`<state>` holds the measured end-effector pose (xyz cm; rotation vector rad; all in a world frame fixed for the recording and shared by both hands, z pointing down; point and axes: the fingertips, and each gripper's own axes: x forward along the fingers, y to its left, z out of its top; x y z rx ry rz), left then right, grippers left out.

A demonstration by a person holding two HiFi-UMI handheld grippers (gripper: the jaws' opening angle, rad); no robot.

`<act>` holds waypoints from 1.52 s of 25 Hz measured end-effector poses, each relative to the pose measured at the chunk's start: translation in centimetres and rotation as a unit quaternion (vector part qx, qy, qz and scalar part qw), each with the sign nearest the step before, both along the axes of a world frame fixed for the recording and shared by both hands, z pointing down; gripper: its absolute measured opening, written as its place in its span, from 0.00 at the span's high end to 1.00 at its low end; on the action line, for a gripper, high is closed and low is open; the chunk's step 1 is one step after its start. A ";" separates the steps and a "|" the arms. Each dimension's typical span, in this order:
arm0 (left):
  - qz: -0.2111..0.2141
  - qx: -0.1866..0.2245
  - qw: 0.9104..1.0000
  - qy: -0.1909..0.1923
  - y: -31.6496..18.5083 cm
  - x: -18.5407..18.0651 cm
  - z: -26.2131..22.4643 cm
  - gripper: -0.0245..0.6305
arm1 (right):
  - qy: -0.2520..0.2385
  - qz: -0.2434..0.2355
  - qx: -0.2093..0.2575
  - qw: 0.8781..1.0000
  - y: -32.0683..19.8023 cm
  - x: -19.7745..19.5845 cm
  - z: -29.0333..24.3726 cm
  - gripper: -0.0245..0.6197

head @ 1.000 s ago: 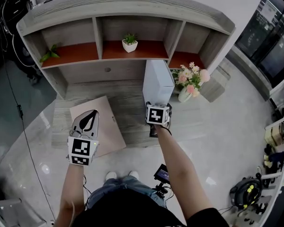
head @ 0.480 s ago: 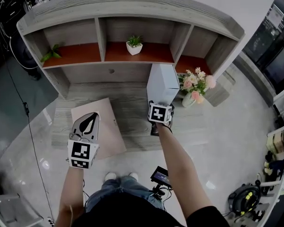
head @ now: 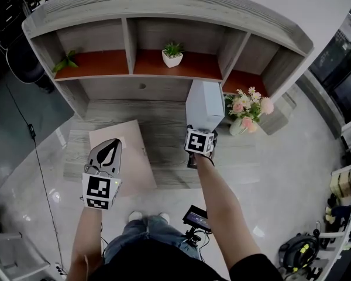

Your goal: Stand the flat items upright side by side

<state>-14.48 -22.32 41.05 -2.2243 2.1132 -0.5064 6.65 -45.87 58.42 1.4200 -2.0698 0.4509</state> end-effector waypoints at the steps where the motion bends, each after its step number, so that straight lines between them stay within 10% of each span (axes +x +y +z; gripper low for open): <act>1: -0.001 0.000 1.000 0.000 0.0 0.0 0.0 0.95 | 0.000 -0.001 0.002 1.000 -0.1 -0.1 0.0 0.42; 38: 0.079 0.052 0.995 0.010 1.5 4.9 -3.9 0.95 | -0.055 -0.020 -0.033 0.998 7.7 4.0 -5.8 0.32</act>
